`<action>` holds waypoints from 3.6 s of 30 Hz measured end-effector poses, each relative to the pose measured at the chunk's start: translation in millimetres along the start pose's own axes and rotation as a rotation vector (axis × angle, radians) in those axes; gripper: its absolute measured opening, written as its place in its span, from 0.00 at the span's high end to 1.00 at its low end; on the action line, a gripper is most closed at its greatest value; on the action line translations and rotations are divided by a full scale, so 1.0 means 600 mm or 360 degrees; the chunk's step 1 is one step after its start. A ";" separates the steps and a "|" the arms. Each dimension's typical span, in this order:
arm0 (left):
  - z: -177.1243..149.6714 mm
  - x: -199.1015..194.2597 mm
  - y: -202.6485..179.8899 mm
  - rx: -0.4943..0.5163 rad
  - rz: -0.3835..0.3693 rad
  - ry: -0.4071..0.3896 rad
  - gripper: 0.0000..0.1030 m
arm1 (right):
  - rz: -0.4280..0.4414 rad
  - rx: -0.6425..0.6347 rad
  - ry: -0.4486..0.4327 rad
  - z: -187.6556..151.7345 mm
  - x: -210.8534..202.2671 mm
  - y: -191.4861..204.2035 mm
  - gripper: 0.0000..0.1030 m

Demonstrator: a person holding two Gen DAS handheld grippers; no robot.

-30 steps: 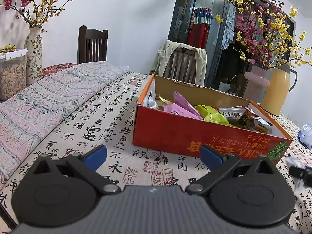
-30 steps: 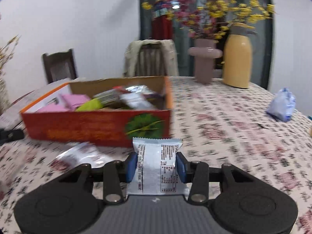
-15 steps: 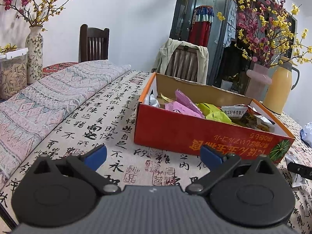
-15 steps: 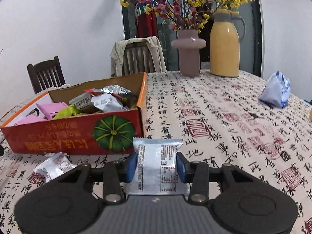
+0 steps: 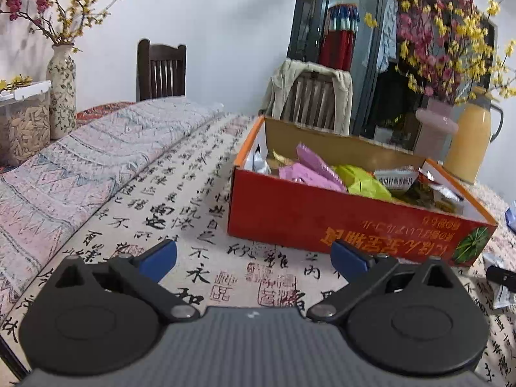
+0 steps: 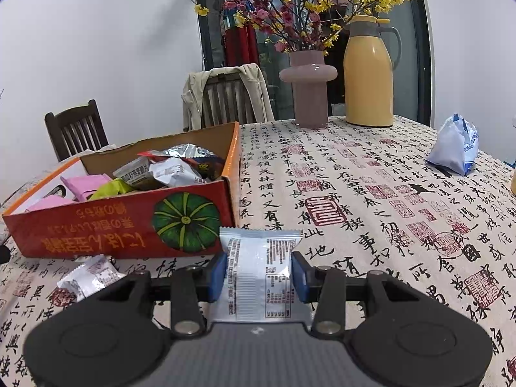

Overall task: Organize snacks
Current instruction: 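Lift the white packet with the right tool while the left tool grasps another white packet, then carry both white packets over the box and open both tools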

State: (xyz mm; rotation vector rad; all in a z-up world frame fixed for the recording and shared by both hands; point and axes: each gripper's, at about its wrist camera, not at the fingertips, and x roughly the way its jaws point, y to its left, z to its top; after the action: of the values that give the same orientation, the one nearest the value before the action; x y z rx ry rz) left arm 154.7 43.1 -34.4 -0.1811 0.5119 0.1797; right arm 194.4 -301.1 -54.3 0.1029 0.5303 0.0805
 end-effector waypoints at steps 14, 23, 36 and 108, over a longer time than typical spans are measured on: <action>0.018 0.002 -0.138 0.0317 -0.0141 0.0186 0.00 | 0.0036 0.0008 -0.0020 -0.001 -0.004 -0.002 0.59; -0.004 0.032 -0.218 0.0467 -0.0225 0.0305 0.00 | 0.0046 0.0026 -0.0039 -0.002 -0.007 -0.005 0.59; -0.023 0.062 -0.253 0.0515 -0.0297 0.0416 0.21 | 0.0081 0.0048 -0.0052 -0.004 -0.009 -0.008 0.59; 0.129 0.081 -0.089 -0.0030 0.0009 -0.0289 0.00 | 0.0115 -0.0083 -0.0350 0.104 0.084 0.135 0.00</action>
State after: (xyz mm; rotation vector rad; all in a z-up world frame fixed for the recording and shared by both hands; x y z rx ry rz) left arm 244.0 13.9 14.3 -0.1797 0.3305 0.2047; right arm 265.5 -220.4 -16.3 0.0786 0.3045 0.1514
